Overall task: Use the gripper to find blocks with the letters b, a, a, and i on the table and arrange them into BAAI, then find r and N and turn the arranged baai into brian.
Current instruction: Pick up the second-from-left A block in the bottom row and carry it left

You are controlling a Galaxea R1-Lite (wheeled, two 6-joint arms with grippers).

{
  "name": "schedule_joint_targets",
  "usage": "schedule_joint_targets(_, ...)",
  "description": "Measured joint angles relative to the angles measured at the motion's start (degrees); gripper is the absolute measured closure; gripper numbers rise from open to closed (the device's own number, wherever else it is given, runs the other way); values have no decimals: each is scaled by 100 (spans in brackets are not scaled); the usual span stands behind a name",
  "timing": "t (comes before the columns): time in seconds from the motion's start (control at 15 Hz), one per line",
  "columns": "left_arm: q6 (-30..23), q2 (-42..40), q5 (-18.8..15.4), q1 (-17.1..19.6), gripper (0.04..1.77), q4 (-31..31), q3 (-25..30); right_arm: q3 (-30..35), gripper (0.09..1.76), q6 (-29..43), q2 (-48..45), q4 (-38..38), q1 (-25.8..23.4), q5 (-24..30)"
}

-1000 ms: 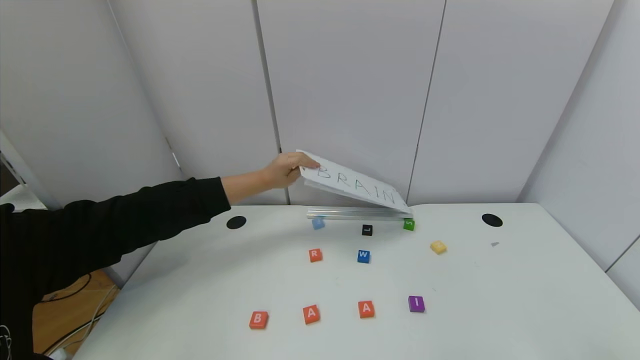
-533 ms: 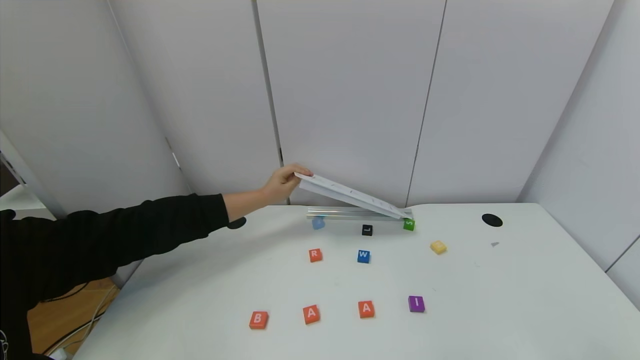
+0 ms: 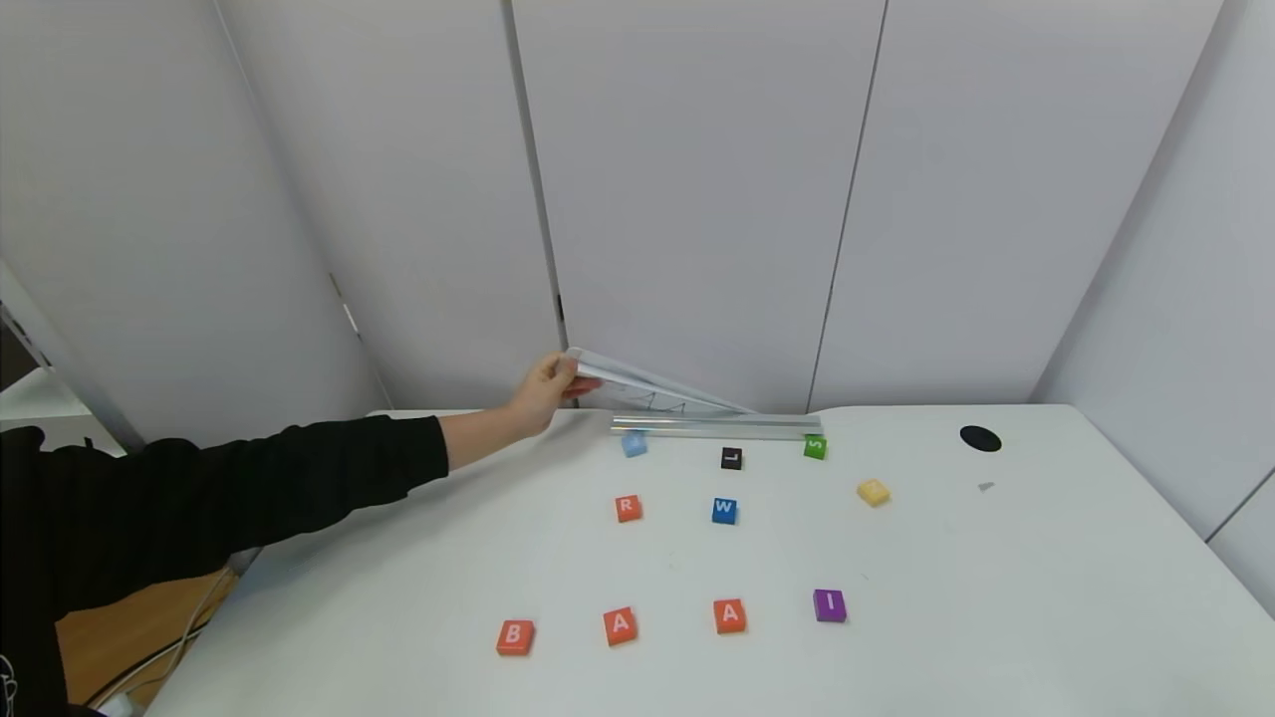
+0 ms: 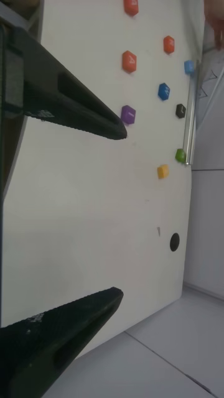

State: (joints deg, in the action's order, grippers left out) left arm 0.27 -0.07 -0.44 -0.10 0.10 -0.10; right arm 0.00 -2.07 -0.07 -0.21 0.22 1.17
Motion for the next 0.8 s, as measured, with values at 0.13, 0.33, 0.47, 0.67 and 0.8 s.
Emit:
schedule_joint_targets(0.13,0,0,0,0,9,0,0,0,14,-4,0,2,0,-2)
schedule_joint_targets(0.33,0,0,0,0,9,0,0,0,14,-2,0,2,0,-5)
schedule_joint_targets(0.47,0,0,0,0,9,-2,0,0,14,-2,0,5,0,-5)
schedule_joint_targets(0.67,0,0,1,0,9,0,0,0,14,-2,0,5,0,-6)
schedule_joint_targets(0.8,0,0,0,0,9,0,0,0,14,-2,0,5,-4,-5)
